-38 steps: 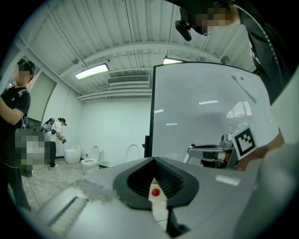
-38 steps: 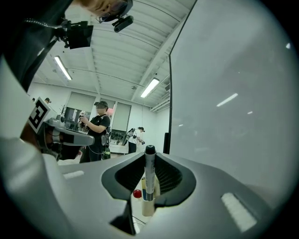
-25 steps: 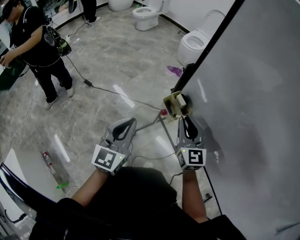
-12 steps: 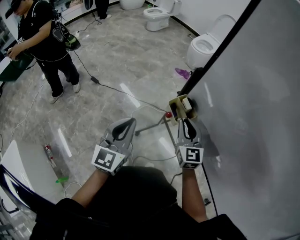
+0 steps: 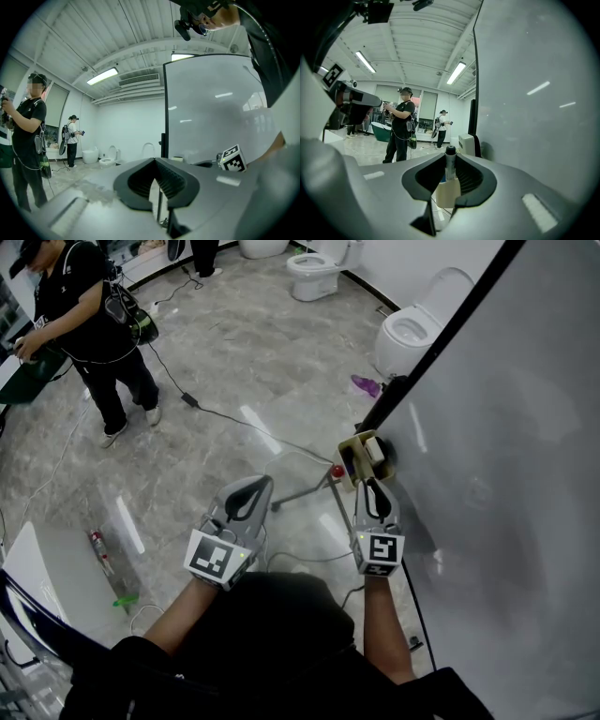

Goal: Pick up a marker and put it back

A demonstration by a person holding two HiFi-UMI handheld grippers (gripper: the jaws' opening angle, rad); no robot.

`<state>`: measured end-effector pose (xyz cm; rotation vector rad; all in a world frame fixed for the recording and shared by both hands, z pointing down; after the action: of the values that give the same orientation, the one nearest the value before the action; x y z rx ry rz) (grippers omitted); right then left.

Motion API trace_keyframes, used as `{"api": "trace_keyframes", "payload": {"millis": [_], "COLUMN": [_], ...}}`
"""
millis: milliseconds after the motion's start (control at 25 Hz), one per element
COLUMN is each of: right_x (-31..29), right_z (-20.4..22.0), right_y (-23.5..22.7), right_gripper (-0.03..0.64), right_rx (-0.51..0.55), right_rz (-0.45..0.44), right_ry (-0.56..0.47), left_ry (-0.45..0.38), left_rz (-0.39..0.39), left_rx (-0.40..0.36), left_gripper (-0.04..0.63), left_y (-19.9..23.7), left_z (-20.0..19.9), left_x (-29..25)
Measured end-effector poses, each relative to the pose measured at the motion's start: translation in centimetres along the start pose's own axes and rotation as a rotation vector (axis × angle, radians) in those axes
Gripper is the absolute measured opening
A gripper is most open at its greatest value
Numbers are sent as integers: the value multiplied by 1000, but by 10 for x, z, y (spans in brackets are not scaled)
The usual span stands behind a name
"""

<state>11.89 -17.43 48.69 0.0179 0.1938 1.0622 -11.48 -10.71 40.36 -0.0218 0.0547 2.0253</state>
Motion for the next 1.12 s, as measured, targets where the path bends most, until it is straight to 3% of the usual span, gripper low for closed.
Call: {"api": "trace_keyframes", "payload": {"millis": [360,720,1120], "right_x": [-3,2,20], "right_z": [2,-10,-16], "right_y": [0,13,24], "right_gripper": [80,126,127], "right_rx": [-15,-73,-31], "right_rz": [10,1,29], "right_ry": [-4,17,16], "left_ry": [-1,-2,-8], "left_rz": [10,50,107], "left_rx": [0,5,-1], "left_gripper": [3,3,3], "left_y": [4,5,1], "left_z": [1,0,-3], "left_x": [-3,-4,0]}}
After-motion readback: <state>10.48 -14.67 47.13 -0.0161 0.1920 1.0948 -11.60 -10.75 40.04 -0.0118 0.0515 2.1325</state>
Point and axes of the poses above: the fingertips, and each gripper's own axes: x backward along the fingers, y to its left, z out of its underside, the point moved 5 cm from there along x, backward along the fingers, and after that the axes turned 2 degrees about -z, right-handed, at the moved point
